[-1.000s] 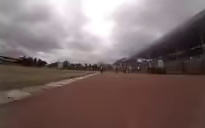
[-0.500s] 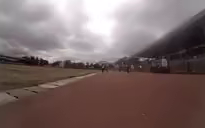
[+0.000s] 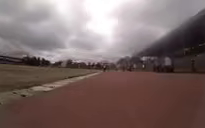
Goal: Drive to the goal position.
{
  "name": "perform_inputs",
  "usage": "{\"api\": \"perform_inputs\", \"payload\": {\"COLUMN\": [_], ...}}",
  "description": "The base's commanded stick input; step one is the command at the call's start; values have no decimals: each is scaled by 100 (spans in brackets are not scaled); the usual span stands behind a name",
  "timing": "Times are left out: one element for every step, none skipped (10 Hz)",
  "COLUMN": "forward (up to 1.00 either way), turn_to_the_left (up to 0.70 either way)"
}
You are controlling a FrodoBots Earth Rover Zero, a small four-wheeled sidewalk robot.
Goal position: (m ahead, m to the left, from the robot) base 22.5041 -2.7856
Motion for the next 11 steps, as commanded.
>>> {"api": "perform_inputs", "payload": {"forward": [100, 100, 100, 100, 100, 100, 100, 100, 100, 100, 100], "turn_to_the_left": [-27, -27, -27, -27, -27, -27, -27, -27, -27, -24, -8]}}
